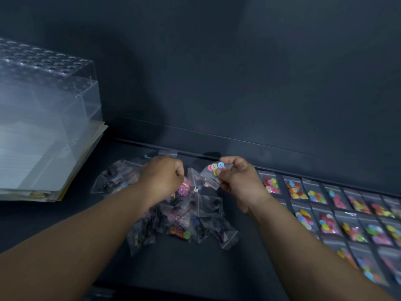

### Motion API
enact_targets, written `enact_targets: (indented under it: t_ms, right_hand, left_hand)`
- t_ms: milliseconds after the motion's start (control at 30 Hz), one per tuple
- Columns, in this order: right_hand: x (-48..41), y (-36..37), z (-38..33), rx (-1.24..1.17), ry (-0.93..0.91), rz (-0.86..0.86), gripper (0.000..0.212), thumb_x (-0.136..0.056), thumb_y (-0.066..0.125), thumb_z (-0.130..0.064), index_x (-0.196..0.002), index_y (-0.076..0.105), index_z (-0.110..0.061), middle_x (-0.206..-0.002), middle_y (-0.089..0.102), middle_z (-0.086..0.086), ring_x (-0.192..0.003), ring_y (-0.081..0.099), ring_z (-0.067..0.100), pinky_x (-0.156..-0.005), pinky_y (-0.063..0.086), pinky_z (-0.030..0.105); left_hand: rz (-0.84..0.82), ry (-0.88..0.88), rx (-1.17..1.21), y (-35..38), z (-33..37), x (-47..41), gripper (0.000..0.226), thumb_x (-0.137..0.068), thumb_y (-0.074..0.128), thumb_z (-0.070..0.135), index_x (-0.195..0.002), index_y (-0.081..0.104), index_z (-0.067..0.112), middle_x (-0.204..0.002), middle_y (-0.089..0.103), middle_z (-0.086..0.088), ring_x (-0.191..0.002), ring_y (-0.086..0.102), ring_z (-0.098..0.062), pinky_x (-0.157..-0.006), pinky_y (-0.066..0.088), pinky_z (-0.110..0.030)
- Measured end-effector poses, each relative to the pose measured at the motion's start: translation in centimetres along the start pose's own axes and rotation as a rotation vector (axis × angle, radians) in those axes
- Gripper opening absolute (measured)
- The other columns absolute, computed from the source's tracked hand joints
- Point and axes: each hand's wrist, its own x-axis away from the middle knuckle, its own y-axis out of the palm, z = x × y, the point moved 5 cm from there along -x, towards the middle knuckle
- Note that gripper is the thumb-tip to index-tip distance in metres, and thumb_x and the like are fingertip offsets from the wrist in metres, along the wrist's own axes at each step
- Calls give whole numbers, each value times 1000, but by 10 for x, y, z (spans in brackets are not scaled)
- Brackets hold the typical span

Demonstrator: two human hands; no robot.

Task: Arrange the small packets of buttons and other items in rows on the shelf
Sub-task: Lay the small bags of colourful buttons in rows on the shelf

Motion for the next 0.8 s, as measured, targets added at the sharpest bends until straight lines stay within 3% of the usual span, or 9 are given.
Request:
enact_targets:
  t_ms: [33, 100, 167, 200, 333, 467, 567, 700, 800]
  right_hand:
    - [2, -2, -1, -6, -7, 5, 22, -88, 58, 2, -91, 57, -20, -81, 63, 1, -66, 55, 11, -58, 45, 23]
    - [6, -4, -4, -14, -19, 13, 23, -88, 58, 3, -91, 57, -19, -81, 63, 1, -65, 54, 11, -56, 45, 21]
    - [11, -5, -6, -21, -27, 18, 23, -88, 57, 4, -91, 58, -18, -80, 63, 1, -64, 54, 10, -53, 45, 19]
    - [13, -5, -7, -24, -29, 18, 23, -87, 57, 4, -91, 58, -18, -80, 63, 1, -63, 54, 10, -52, 45, 18]
    - [21, -8, -10, -29, -34, 20, 22, -88, 57, 4, -94, 58, -17, -82, 64, 1, -65, 56, 9, -50, 46, 16]
    - [27, -11, -10, -40, -45, 14, 21, -87, 58, 4, -91, 58, -17, -80, 64, 2, -64, 56, 10, -49, 46, 16]
    - [32, -10, -9, -67, -32, -8, 17, -89, 57, 1, -88, 57, -16, -73, 62, 1, -60, 56, 11, -52, 48, 20]
    - [36, -9, -10, -99, 0, -25, 18, -89, 56, -3, -76, 55, -14, -65, 60, 3, -56, 57, 13, -55, 47, 24]
    - [39, -13, -13, -126, 16, -18, 23, -88, 58, -1, -70, 51, -14, -62, 57, 3, -55, 55, 13, -53, 46, 23]
  left_hand:
    - [-2, -18, 47, -1, -2, -1, 14, -80, 62, 21, -66, 61, 24, -76, 63, 13, -86, 65, -16, -76, 51, -31]
    - [-63, 18, -7, -1, 0, -1, 5, -80, 64, 29, -85, 65, 29, -96, 66, 8, -101, 61, -18, -86, 48, -33]
    - [-186, 51, -212, 8, 4, 2, 36, -81, 63, 41, -116, 59, 36, -122, 53, 3, -120, 44, -22, -101, 37, -37]
    - [-221, 60, -292, 12, 6, 3, 41, -81, 63, 44, -121, 56, 38, -125, 48, 2, -124, 38, -23, -104, 32, -38]
    - [-135, 76, -223, 12, 11, 3, 13, -78, 70, 37, -87, 62, 34, -98, 46, 9, -114, 41, -19, -101, 34, -38]
    - [-24, 20, 93, -1, 1, 5, 20, -71, 77, 28, -60, 62, 23, -72, 63, 12, -82, 63, -15, -78, 52, -35]
    - [-12, -37, 272, -7, 1, 5, 21, -68, 80, 27, -59, 63, 18, -60, 65, 8, -58, 60, -14, -65, 51, -33]
    - [31, -77, 492, -20, 11, 8, 21, -75, 76, 16, -66, 58, 10, -67, 63, -8, -58, 54, -17, -59, 42, -28]
    - [74, -92, 642, -31, 23, 16, 15, -79, 73, 10, -81, 58, 7, -72, 59, -6, -60, 52, -13, -55, 40, -23]
